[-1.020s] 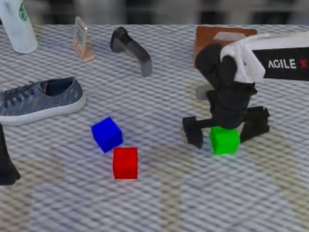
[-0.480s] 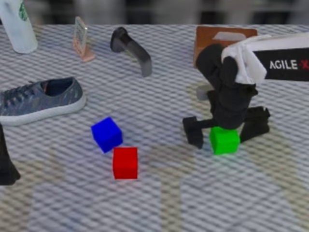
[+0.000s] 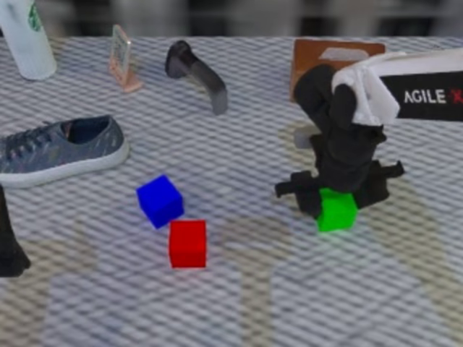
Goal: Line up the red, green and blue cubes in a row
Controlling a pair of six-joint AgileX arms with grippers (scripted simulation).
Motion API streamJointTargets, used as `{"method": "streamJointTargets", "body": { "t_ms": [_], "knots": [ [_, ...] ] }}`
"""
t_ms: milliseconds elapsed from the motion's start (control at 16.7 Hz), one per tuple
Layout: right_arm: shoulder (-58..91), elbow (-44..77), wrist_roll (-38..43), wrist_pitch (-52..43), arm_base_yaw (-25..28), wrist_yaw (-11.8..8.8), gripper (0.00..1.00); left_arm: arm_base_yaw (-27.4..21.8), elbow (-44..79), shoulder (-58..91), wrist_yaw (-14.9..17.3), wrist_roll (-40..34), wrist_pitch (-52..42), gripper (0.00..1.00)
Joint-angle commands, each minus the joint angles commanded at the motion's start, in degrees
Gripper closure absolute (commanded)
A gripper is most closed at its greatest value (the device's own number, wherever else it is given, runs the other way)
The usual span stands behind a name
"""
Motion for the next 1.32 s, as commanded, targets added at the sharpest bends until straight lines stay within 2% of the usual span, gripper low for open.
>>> {"method": "streamJointTargets", "body": {
  "t_ms": [120, 180, 720, 1140, 1320],
  "knots": [
    [0.0, 0.0, 0.0, 0.0, 0.0, 0.0, 0.98, 0.0, 0.0, 0.0, 0.0, 0.0, 0.0, 0.00],
    [0.0, 0.0, 0.0, 0.0, 0.0, 0.0, 1.00, 0.0, 0.0, 0.0, 0.0, 0.0, 0.0, 0.00],
    [-1.7, 0.6, -0.2, -0.9, 0.0, 0.4, 1.00, 0.0, 0.0, 0.0, 0.0, 0.0, 0.0, 0.00],
    [-6.4, 7.4, -0.4, -12.8, 0.5, 0.3, 1.00, 0.0, 0.0, 0.0, 0.0, 0.0, 0.0, 0.00],
    [-7.2, 8.1, -0.4, -14.1, 0.5, 0.3, 1.00, 0.0, 0.0, 0.0, 0.0, 0.0, 0.0, 0.00]
  ]
}}
